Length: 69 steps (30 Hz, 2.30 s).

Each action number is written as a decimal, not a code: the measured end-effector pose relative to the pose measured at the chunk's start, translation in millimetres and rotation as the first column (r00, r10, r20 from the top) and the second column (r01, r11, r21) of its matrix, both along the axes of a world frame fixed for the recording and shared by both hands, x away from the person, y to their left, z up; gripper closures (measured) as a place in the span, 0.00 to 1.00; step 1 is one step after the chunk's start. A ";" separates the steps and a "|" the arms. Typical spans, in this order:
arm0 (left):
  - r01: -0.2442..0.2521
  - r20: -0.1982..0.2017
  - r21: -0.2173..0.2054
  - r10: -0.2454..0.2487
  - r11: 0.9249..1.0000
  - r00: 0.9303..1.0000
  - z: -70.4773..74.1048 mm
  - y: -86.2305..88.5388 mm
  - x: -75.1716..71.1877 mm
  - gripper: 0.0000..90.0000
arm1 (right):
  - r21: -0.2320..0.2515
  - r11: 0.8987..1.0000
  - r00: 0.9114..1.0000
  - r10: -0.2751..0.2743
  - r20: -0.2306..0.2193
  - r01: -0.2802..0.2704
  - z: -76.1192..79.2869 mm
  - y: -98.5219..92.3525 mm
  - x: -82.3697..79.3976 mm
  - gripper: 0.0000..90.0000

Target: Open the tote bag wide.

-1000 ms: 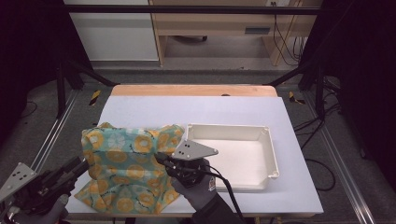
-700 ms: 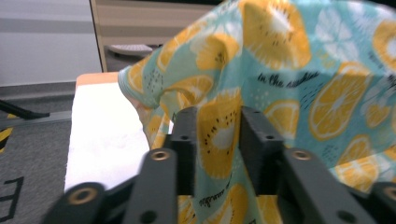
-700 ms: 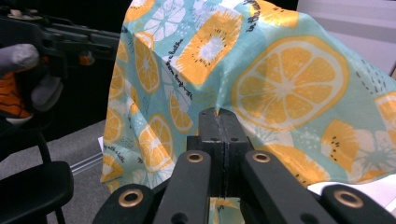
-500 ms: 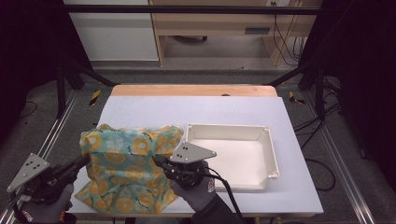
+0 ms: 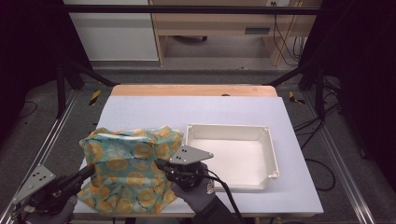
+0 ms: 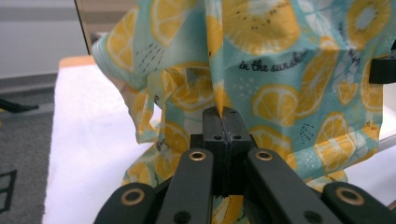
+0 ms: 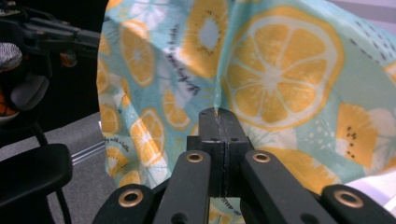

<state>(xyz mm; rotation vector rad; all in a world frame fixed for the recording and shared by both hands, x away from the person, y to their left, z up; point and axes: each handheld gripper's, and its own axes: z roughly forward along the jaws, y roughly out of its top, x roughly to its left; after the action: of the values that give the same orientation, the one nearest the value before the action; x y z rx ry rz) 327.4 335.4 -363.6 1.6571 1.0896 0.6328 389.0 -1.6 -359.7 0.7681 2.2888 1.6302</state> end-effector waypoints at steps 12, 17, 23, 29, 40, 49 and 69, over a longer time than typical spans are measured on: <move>-0.004 -0.052 0.007 0.004 1.000 0.999 -13.2 1.0 10.5 1.00 | -0.036 0.999 0.999 -0.028 -0.024 0.027 -13.6 4.2 8.4 1.00; -0.011 -0.055 0.005 0.011 1.000 0.998 -13.8 3.7 10.9 1.00 | -0.029 0.999 0.999 -0.029 -0.025 0.028 -12.5 0.1 7.6 0.99; -0.009 -0.056 0.006 0.010 1.000 0.998 -14.0 3.2 11.3 1.00 | 0.021 1.000 0.999 -0.023 0.025 0.023 5.0 -10.4 1.8 0.85; -0.009 -0.059 0.006 0.010 1.000 0.998 -14.2 3.0 11.8 1.00 | 0.095 0.993 0.990 -0.080 0.120 0.069 34.9 -28.1 3.1 0.59; -0.006 -0.056 0.000 0.006 1.000 0.998 -13.8 4.0 11.5 1.00 | 0.030 0.998 0.992 -0.059 0.114 0.056 28.6 -11.7 20.8 0.72; -0.007 -0.055 -0.001 0.007 1.000 0.998 -13.6 4.1 11.3 1.00 | 0.046 0.999 0.994 -0.032 0.109 0.027 32.7 -21.6 11.9 1.00; -0.019 -0.007 -0.037 0.018 0.999 1.000 -6.1 9.5 7.3 0.89 | -0.015 1.000 1.000 0.008 0.030 -0.008 -1.1 -19.6 1.0 1.00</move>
<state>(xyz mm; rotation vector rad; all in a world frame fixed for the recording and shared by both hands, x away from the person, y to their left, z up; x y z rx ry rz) 334.8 344.8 -369.7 1.6201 1.1159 0.6164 390.0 -21.2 -360.8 0.7271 2.2839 1.6153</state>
